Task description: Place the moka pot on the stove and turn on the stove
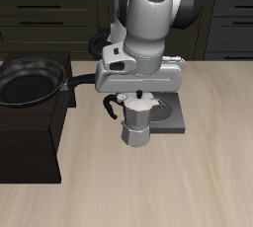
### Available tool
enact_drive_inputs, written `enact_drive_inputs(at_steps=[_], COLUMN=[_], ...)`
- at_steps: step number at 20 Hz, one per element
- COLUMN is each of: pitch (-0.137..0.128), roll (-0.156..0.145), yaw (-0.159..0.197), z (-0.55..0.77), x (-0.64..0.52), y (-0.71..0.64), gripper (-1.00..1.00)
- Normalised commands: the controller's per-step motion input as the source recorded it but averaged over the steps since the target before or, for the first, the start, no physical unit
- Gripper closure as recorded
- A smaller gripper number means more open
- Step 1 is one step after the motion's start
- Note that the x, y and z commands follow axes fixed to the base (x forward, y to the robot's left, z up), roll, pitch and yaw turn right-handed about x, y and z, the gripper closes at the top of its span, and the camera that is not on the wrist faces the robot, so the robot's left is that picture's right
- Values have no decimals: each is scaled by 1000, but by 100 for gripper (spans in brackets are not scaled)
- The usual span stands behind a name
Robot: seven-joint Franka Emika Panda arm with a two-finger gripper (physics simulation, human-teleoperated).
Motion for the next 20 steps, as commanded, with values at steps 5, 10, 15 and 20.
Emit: enact_drive_inputs(at_steps=[5, 10, 15, 20], pitch=[-14, -32, -17, -3], roll=[-1, 36, 36, 38], yaw=[-31, 9, 2, 6], z=[280, 244, 171, 83], x=[-248, -391, -264, -219], y=[-118, 89, 99, 148], gripper=[100, 100, 100, 100])
